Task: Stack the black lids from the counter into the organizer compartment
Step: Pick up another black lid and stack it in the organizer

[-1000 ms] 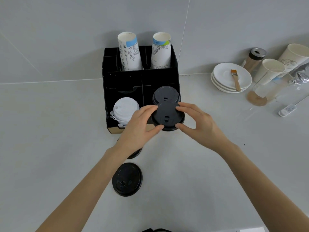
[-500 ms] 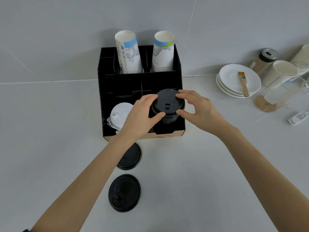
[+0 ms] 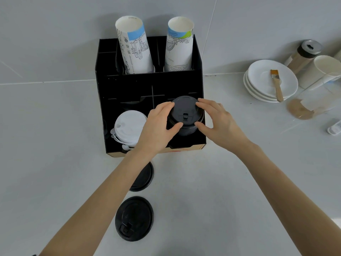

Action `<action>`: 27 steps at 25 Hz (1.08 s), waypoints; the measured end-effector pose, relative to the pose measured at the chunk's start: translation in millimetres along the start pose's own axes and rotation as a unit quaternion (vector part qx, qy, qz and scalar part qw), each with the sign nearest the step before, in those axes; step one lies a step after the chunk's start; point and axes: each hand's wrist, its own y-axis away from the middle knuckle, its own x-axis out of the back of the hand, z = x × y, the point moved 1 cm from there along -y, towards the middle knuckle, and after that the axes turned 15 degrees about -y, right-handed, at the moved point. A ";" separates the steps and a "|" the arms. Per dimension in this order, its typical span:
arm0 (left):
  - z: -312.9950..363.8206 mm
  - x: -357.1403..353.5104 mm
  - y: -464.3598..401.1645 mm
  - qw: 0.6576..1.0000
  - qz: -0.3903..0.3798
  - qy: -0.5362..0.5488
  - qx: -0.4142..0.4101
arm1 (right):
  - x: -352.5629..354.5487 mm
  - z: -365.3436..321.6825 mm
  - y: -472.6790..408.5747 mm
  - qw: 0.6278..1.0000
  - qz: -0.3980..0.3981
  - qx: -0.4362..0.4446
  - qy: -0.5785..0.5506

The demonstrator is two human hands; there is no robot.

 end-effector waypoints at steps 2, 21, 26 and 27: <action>-1.1 -1.2 -1.0 1.000 0.004 -0.003 0.000 | -3.3 0.8 0.8 1.000 0.003 0.000 0.003; -11.7 22.9 44.8 1.000 0.008 0.021 0.001 | -22.0 -38.7 33.7 0.999 0.009 0.036 -0.029; -29.1 33.6 80.8 0.999 0.021 0.021 0.028 | -40.7 -53.2 57.3 0.998 -0.011 0.047 -0.029; -34.0 34.9 88.4 0.999 0.023 0.016 0.032 | -45.0 -55.3 62.1 0.998 -0.018 0.048 -0.032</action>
